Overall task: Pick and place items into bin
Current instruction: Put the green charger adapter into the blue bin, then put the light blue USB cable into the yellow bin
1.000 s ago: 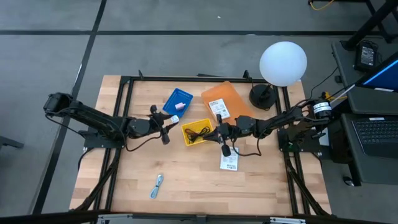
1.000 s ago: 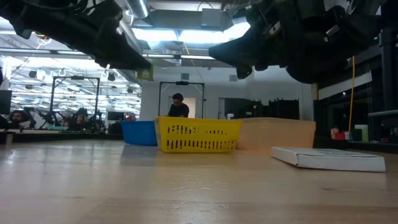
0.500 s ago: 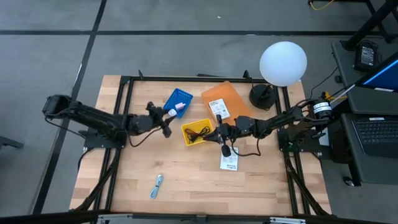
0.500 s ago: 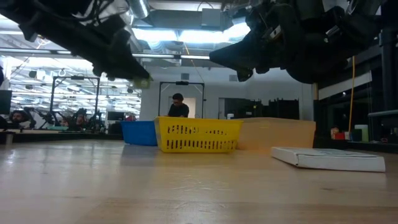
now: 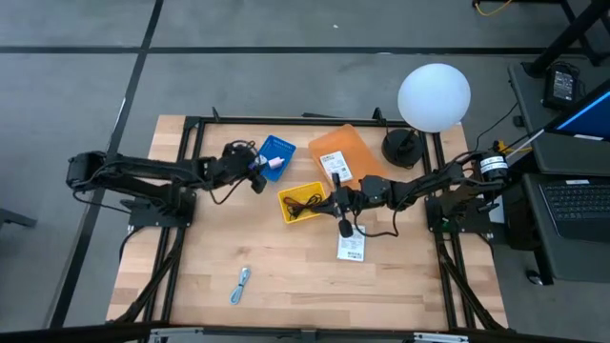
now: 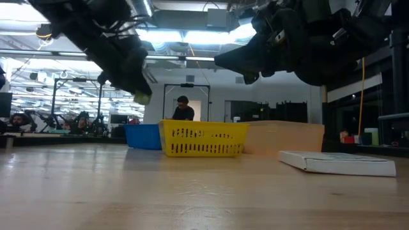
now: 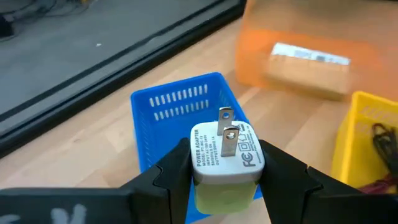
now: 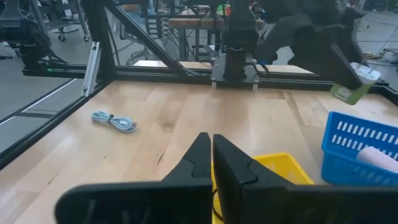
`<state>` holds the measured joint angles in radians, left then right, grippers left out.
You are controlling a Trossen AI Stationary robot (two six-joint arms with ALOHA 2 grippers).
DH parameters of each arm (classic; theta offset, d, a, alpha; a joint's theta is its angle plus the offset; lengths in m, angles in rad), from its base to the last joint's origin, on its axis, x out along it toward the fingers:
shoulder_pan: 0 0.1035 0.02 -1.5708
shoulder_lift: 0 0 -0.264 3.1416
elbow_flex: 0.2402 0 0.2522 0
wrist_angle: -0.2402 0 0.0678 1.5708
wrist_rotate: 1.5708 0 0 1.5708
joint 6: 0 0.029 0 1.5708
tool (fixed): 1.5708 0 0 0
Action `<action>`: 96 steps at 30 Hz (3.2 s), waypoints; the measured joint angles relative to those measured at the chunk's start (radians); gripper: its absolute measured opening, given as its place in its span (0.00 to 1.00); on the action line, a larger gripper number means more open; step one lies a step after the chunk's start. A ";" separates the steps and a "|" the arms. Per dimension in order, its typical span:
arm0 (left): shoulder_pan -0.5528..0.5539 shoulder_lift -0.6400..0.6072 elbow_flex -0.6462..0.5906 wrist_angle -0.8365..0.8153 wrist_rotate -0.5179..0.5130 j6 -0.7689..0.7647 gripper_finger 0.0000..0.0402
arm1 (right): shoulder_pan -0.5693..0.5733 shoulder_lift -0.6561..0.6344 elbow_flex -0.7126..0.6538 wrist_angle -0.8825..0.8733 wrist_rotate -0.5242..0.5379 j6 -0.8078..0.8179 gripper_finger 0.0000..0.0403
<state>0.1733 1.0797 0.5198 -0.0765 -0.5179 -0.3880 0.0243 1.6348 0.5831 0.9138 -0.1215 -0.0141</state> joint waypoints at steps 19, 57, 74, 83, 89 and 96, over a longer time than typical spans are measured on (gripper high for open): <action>0.120 0.265 0.157 -0.055 0.161 0.132 0.37 | -0.008 0.000 0.000 -0.013 0.000 -0.012 0.00; 0.085 0.342 0.174 -0.009 0.152 0.305 0.46 | -0.008 0.000 0.000 -0.023 0.000 0.009 0.00; -0.183 0.101 0.262 -0.293 0.236 0.245 0.39 | 0.004 0.000 0.000 -0.073 0.000 0.064 0.00; -0.437 0.099 0.262 -0.359 0.307 0.036 0.25 | 0.033 0.000 0.000 -0.068 -0.002 0.037 0.00; -0.580 0.104 0.262 -0.358 0.304 -0.155 0.13 | 0.033 0.000 0.000 -0.066 0.000 0.060 0.00; -0.701 0.123 0.262 -0.360 0.332 -0.380 0.01 | 0.034 0.000 0.000 -0.066 0.000 0.064 0.00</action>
<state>-0.5282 1.2030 0.7815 -0.4367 -0.1859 -0.7676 0.0582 1.6352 0.5831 0.8482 -0.1215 0.0497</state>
